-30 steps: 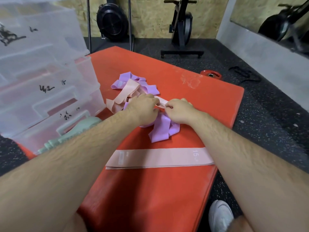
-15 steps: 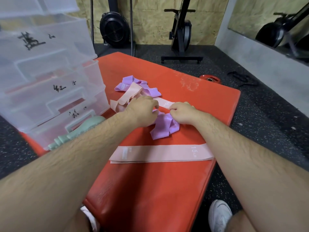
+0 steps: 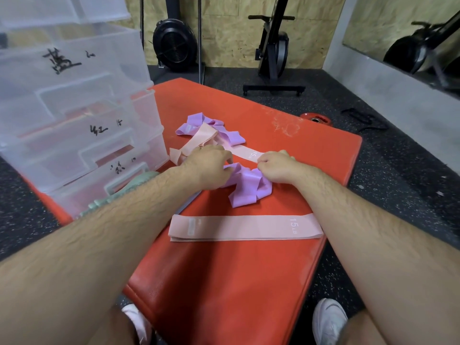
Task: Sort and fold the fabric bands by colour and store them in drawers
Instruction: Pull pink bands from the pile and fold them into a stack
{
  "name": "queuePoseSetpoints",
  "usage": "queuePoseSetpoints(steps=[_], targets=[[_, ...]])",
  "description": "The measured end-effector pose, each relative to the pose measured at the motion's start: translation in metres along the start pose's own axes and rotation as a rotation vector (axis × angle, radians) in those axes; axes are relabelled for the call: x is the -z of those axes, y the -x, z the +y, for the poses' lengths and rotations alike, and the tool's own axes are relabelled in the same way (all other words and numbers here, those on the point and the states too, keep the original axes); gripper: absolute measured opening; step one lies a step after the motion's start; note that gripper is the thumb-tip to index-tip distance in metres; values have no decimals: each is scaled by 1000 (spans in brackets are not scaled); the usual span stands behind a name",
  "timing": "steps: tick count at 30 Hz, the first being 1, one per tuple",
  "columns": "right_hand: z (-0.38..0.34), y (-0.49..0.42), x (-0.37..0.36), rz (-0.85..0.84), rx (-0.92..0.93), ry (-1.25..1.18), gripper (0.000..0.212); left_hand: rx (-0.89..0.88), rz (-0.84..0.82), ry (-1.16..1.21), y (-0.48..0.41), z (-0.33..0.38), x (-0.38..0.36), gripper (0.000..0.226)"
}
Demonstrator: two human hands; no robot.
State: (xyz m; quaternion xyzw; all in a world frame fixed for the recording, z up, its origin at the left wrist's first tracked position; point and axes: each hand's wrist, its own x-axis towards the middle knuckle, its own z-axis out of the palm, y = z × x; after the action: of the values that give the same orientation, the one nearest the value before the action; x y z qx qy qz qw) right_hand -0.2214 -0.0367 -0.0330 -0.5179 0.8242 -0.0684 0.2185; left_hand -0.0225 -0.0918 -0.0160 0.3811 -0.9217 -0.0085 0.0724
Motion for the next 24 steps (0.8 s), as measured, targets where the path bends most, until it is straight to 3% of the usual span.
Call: queuePoseSetpoints(steps=[7, 10, 13, 16, 18, 21, 24], targets=[[4, 0, -1, -2, 16, 20, 32, -1, -18, 27, 0, 1, -4, 29], [3, 1, 0, -23, 3, 14, 55, -3, -15, 25, -1, 3, -3, 30], [-5, 8, 6, 9, 3, -34, 25, 3, 10, 40, -3, 4, -3, 30], [-18, 15, 28, 90, 72, -280, 25, 21, 72, 139, -5, 8, -2, 28], [-24, 16, 42, 115, 78, -675, 20, 21, 167, 309, -10, 11, 3, 23], [-32, 28, 59, 9, 200, -1095, 34, 60, 347, 659, -15, 20, 19, 27], [-46, 41, 68, -25, 327, -1224, 37, 103, 430, 870, -15, 29, 40, 36]])
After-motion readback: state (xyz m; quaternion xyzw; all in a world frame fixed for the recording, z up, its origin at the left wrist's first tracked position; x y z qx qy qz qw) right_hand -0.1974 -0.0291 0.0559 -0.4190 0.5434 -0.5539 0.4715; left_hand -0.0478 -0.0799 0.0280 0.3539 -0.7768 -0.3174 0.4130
